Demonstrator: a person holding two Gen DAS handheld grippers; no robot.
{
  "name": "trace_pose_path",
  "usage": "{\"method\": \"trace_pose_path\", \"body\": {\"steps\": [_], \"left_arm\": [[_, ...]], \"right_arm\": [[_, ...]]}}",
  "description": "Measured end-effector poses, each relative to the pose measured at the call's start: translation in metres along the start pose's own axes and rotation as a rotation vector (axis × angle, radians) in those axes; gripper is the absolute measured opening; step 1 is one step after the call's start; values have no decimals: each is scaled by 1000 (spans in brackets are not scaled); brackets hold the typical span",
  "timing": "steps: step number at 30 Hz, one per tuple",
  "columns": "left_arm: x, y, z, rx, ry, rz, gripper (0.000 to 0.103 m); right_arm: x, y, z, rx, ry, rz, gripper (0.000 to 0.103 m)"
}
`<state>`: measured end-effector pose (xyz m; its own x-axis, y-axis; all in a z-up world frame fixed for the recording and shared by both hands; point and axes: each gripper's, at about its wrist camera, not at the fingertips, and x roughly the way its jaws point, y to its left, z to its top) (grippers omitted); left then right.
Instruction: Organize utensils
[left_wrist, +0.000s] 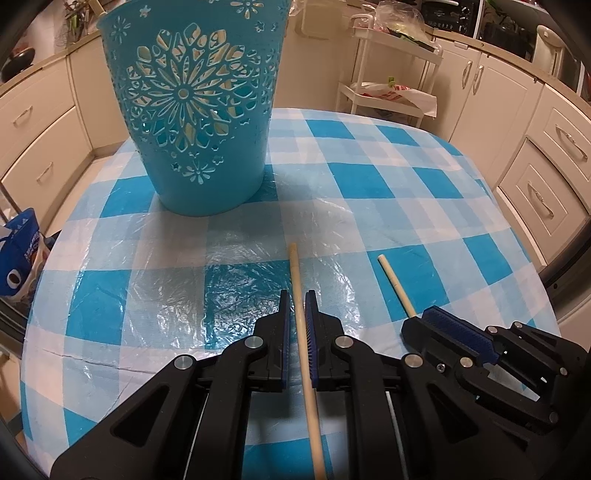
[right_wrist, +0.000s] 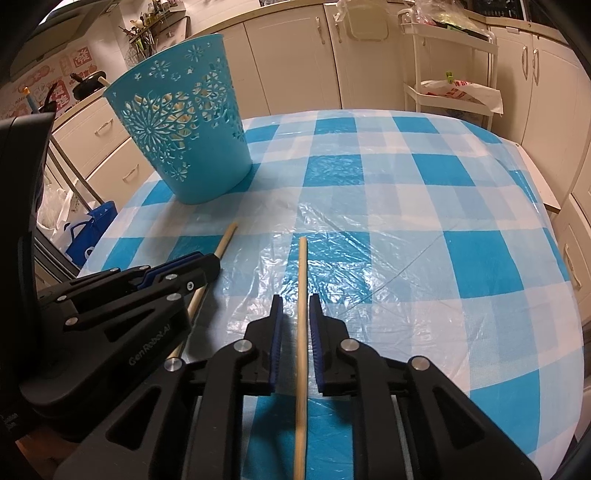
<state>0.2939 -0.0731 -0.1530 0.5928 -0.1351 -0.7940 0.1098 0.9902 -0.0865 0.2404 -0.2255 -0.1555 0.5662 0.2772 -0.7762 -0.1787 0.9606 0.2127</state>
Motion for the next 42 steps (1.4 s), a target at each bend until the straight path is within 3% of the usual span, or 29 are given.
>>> {"method": "trace_pose_path", "body": {"steps": [26,42], "left_arm": [[-3,22,-4,-41,-16,16,8],[-7,26,-7,-55,-29,-2,8]], "right_arm": [[-1,7,-2,-38,-1,-20,22],[0,17,-3,-98,0,-82,22]]}}
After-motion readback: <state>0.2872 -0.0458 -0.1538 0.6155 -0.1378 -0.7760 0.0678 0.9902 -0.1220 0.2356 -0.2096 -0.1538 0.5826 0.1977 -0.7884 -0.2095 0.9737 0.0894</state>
